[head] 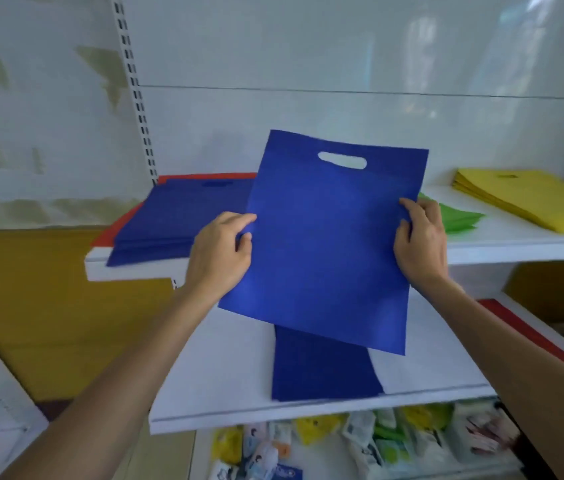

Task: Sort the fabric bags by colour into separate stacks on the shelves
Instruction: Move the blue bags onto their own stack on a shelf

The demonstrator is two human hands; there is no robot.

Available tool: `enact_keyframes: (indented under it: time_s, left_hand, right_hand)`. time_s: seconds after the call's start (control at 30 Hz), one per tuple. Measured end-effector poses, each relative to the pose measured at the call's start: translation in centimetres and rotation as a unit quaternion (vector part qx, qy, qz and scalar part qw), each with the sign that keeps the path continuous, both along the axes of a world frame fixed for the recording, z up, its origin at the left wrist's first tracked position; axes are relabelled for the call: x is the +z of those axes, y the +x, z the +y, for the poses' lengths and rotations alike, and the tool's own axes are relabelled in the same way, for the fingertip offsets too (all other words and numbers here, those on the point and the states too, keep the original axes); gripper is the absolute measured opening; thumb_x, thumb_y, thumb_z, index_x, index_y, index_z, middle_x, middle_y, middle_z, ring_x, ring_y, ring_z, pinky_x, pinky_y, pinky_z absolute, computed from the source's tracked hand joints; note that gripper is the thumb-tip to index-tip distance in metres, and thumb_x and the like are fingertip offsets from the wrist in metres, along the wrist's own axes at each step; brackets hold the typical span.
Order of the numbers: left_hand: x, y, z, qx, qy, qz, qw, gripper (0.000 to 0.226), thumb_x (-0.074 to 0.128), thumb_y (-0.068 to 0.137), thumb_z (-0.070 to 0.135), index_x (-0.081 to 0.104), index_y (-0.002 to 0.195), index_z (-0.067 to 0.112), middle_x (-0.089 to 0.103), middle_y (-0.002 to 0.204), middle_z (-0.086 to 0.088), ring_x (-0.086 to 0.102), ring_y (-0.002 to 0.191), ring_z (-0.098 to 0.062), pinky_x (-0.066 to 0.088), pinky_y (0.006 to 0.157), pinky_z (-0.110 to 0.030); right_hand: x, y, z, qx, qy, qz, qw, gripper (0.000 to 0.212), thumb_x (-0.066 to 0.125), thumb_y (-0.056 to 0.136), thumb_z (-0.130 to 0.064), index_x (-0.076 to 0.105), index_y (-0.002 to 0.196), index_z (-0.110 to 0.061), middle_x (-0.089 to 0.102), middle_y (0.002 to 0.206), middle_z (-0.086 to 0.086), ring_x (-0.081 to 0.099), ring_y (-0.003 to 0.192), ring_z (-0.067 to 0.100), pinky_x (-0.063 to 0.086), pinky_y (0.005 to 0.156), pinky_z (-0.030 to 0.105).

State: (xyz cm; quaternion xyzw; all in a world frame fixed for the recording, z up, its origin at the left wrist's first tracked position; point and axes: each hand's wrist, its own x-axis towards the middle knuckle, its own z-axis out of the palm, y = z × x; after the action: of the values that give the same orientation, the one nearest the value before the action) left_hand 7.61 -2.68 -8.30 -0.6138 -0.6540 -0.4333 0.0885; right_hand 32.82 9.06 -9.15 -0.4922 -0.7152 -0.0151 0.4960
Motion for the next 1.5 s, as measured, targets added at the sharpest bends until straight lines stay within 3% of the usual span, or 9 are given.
enact_keyframes:
  time_s: [0.4,0.57,0.73,0.87,1.1,1.23,1.33,1.4,1.5]
  left_hand:
    - [-18.1,18.4,-3.4,-0.183,-0.246,-0.054,0.95,0.034,0.052,0.093,0.012,0.054,0.128,0.01,0.057,0.118,-0.004,0.052,0.083,-0.011,0.036,0.077,-0.014]
    - [-23.8,20.5,-4.5,-0.18,-0.328,-0.064,0.925,0.034,0.051,0.094,0.015,0.054,0.128,0.013,0.055,0.124,-0.002,0.057,0.097,-0.017,0.04,0.083,-0.019]
    - [-27.3,19.0,-1.9,-0.148,-0.319,-0.08,0.933,0.028,0.052,0.093,0.012,0.062,0.119,0.013,0.059,0.119,0.001,0.058,0.096,-0.013,0.036,0.077,-0.009]
    - [-30.4,16.8,0.6,-0.119,-0.321,-0.107,0.933,0.027,0.054,0.092,0.01,0.062,0.117,0.011,0.06,0.113,-0.004,0.054,0.082,-0.009,0.037,0.076,-0.011]
    - [-34.2,8.6,7.1,-0.019,-0.286,-0.123,0.95,0.03,0.053,0.086,-0.001,0.066,0.112,0.008,0.063,0.102,-0.008,0.049,0.072,-0.01,0.037,0.076,-0.014]
    - [-36.6,4.7,10.9,0.025,-0.281,-0.128,0.951,0.025,0.054,0.088,0.001,0.067,0.109,0.003,0.065,0.109,-0.012,0.062,0.09,-0.022,0.042,0.083,-0.019]
    - [-38.1,3.8,13.6,0.006,-0.368,-0.052,0.928,0.038,0.047,0.093,0.012,0.051,0.131,0.008,0.049,0.136,-0.008,0.048,0.117,-0.027,0.039,0.1,-0.032]
    - [-38.4,3.9,14.7,0.019,-0.454,0.036,0.89,0.048,0.039,0.096,0.024,0.033,0.143,0.017,0.026,0.15,-0.005,0.026,0.132,-0.028,0.03,0.107,-0.036]
    - [-37.4,4.4,15.2,0.066,-0.511,0.063,0.855,0.053,0.035,0.097,0.032,0.02,0.147,0.026,0.009,0.151,-0.012,0.012,0.136,-0.031,0.023,0.109,-0.038]
  right_hand:
    - [-15.3,21.1,-11.1,-0.126,-0.257,0.009,0.958,0.034,0.042,0.095,-0.005,0.048,0.129,-0.006,0.042,0.134,0.011,0.045,0.116,0.027,0.032,0.086,0.026]
    - [-20.2,23.2,-11.5,-0.131,-0.322,-0.007,0.938,0.031,0.045,0.095,-0.006,0.052,0.125,-0.004,0.046,0.13,0.012,0.047,0.112,0.028,0.036,0.089,0.03]
    - [-23.7,21.8,-7.9,-0.11,-0.324,-0.024,0.939,0.029,0.047,0.094,-0.007,0.056,0.121,-0.005,0.051,0.123,0.012,0.051,0.104,0.029,0.042,0.089,0.039]
    - [-26.5,18.8,-4.0,-0.09,-0.346,-0.04,0.933,0.03,0.045,0.094,-0.005,0.056,0.121,-0.004,0.05,0.127,0.012,0.052,0.104,0.029,0.038,0.083,0.03]
    - [-30.2,8.7,7.1,0.04,-0.344,-0.06,0.936,0.039,0.044,0.09,0.001,0.051,0.128,-0.005,0.041,0.132,0.01,0.049,0.074,0.019,0.038,0.068,0.022]
    - [-33.4,4.0,12.4,0.076,-0.342,-0.099,0.931,0.033,0.04,0.093,0.005,0.052,0.123,0.001,0.041,0.132,0.012,0.046,0.08,0.013,0.034,0.056,0.014]
    - [-35.7,2.2,15.3,0.046,-0.352,-0.177,0.918,0.028,0.039,0.095,-0.001,0.05,0.12,0.004,0.035,0.138,0.011,0.05,0.099,0.023,0.045,0.079,0.022]
    - [-37.2,1.7,16.2,0.002,-0.391,-0.274,0.879,0.032,0.037,0.098,-0.014,0.046,0.125,-0.002,0.025,0.145,0.015,0.035,0.124,0.031,0.036,0.098,0.038]
    - [-37.4,1.5,16.0,-0.043,-0.455,-0.346,0.819,0.047,0.028,0.101,-0.033,0.021,0.145,-0.02,0.015,0.149,0.019,0.019,0.134,0.035,0.026,0.105,0.049]
